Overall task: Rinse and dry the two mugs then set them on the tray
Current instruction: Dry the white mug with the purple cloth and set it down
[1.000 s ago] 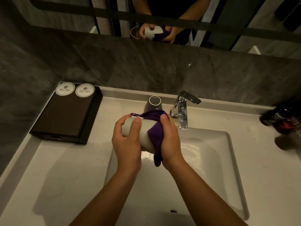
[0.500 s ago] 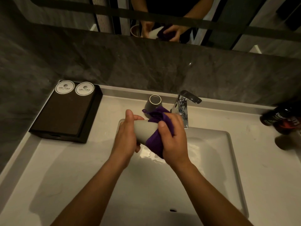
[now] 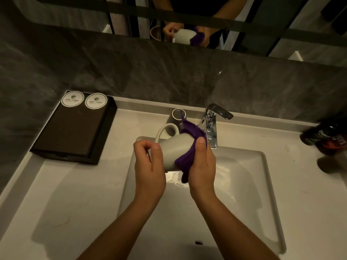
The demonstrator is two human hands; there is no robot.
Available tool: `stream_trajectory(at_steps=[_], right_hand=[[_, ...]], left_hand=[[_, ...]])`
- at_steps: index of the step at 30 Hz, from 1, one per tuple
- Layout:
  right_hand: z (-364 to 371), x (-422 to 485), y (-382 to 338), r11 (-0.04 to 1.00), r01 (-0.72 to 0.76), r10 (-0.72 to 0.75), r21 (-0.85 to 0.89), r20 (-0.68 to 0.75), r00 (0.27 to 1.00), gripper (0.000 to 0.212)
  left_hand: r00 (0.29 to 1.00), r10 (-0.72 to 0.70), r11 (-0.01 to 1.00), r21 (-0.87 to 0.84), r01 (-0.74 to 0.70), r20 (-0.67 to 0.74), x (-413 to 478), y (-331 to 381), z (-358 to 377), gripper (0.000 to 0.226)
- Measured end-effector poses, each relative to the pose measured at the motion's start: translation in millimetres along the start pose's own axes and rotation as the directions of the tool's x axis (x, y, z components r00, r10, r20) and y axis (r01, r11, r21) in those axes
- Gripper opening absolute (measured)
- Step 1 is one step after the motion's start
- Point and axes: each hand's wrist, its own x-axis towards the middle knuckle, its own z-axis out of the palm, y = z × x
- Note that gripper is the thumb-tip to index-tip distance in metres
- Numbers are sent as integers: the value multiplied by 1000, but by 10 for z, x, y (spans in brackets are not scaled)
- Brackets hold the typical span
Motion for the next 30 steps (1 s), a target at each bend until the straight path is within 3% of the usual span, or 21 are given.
stream_trajectory(at_steps=[3,6,8,11,15,18,25,30], right_hand=[[-10,69,-89,991,120,-124,-65,-52,991,35],[-117,158,-136,926,331,-320,-179,90,943,26],[-165,170,-131,848,474,-431,-236,213,877,27],[-137,116,-92,792,563,-493,-239,294,819,33],[-43,25,-234,952,300,-283,-63,198,938,15],[-77,113,-394,983,149,-164,103,152,975,16],[-159,325,-903,935,345,-348,84,12,938,28],[-3,282,-765,936,332,-320,119,-113,941,24]], left_hand=[[986,-109,981,-147,127,123,-20,-32,-42,32],[860,-263,815,-376,440,437,116,-1,-206,49],[785,-324,718,-403,567,528,185,17,-270,62],[757,-442,619,-448,645,481,183,-32,-130,81],[803,-526,647,-481,592,280,138,-154,55,76],[831,-508,680,-486,548,227,165,-219,55,70],[851,-483,720,-460,519,206,224,-304,36,87],[854,-456,720,-461,519,250,212,-325,100,78]])
